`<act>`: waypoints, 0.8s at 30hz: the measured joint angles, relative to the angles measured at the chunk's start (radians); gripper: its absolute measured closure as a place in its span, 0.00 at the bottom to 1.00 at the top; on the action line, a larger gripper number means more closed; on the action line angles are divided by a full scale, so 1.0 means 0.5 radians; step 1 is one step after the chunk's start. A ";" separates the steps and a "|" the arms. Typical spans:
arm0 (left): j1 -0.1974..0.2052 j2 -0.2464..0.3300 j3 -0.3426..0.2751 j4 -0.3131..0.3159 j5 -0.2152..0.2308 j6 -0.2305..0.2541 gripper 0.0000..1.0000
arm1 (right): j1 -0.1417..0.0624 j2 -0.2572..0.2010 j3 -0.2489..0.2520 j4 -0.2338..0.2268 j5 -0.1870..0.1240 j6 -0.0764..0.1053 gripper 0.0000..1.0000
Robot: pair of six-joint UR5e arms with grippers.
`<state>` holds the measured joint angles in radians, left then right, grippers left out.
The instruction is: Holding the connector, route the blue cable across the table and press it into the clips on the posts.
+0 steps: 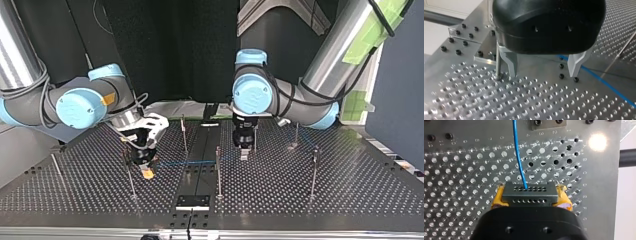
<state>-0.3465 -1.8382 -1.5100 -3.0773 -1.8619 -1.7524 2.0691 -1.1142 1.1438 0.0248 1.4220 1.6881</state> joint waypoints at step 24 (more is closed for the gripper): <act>-0.280 0.422 -0.080 0.001 -0.063 0.111 0.00 | -0.001 -0.024 0.000 0.008 0.004 -0.007 1.00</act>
<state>-0.4865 -1.6274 -1.5500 -3.0768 -1.8933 -1.6971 2.0687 -1.1261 1.1438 0.0290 1.4242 1.6846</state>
